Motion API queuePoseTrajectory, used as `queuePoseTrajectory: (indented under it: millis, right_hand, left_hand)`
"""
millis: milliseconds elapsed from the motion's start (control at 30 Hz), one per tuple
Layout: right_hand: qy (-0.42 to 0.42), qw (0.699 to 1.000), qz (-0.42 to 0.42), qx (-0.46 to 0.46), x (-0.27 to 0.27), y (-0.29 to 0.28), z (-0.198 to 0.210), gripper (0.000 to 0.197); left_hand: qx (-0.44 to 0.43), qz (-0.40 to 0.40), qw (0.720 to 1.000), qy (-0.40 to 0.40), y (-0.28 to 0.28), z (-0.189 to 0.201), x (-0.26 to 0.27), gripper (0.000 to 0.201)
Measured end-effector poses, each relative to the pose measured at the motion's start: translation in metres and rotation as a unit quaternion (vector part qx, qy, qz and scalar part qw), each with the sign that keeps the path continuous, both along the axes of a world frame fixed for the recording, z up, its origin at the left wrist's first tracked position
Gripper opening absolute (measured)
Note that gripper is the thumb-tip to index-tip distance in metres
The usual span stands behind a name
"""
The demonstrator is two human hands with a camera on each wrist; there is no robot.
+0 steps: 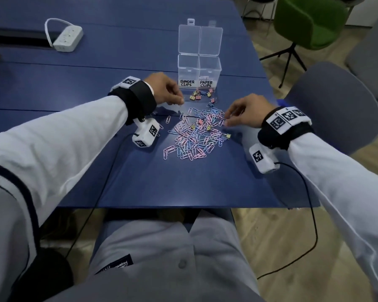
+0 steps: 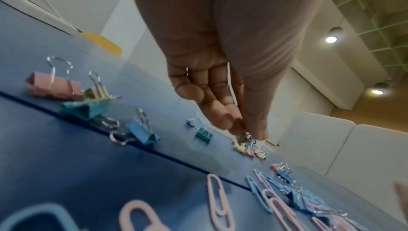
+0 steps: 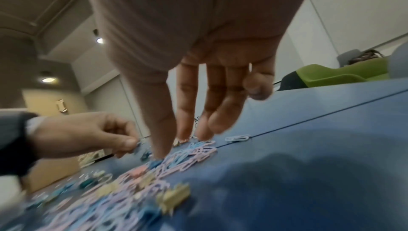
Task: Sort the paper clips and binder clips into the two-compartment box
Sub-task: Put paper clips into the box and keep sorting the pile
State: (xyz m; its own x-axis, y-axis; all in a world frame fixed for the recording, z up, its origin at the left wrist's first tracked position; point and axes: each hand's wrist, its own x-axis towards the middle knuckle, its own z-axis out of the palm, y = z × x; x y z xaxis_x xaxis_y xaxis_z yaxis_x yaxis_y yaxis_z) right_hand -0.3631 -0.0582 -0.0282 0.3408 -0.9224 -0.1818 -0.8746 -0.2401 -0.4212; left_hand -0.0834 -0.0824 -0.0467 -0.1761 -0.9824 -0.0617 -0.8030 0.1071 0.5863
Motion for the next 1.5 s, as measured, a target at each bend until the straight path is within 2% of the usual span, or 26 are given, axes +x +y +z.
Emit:
queuePoseTrajectory:
  millis: [133,367,433,533,600,700,867,967,1100,1333,1500]
  right_hand:
    - [0.062,0.997,0.011,0.050,-0.006,0.016,-0.003,0.031]
    - [0.040,0.998,-0.004,0.058,-0.003,0.016,-0.007,0.014]
    - [0.039,0.997,-0.006,0.063,-0.001,0.012,-0.004,0.016]
    - [0.044,0.995,0.013,0.088,0.006,0.009,-0.003,0.029]
    - [0.043,0.993,0.031,0.106,0.013,0.010,-0.004,0.036]
    - [0.043,0.991,0.051,0.117,0.019,0.011,-0.007,0.035]
    - [0.006,0.993,0.036,0.113,0.011,0.011,-0.011,0.020]
    - [-0.011,0.992,0.034,0.121,0.006,0.011,-0.011,0.018]
    - [-0.036,0.993,0.011,0.108,0.003,0.006,-0.014,0.022]
    - [-0.059,0.992,0.004,0.108,-0.002,0.001,-0.024,0.024]
    - [-0.108,0.993,-0.036,0.042,-0.002,-0.011,-0.017,0.025]
  left_hand:
    - [-0.036,0.017,0.998,-0.051,-0.001,-0.004,-0.004,0.016]
    - [-0.052,0.040,0.985,-0.159,-0.007,0.000,0.001,0.021]
    - [-0.078,0.023,0.979,-0.185,-0.005,0.007,-0.005,0.027]
    - [-0.097,-0.061,0.976,-0.184,0.004,0.012,-0.026,0.025]
    - [-0.058,-0.131,0.972,-0.188,0.013,0.009,-0.041,0.022]
    - [-0.029,-0.182,0.963,-0.194,0.020,0.000,-0.057,0.026]
    - [-0.039,-0.174,0.966,-0.188,0.015,0.001,-0.062,0.030]
    - [-0.050,-0.181,0.966,-0.175,0.013,0.004,-0.060,0.035]
    - [-0.069,-0.214,0.954,-0.200,0.013,0.004,-0.066,0.041]
    - [-0.074,-0.236,0.943,-0.224,0.016,0.000,-0.075,0.024]
    - [-0.079,-0.225,0.952,-0.193,0.015,-0.002,-0.071,0.019]
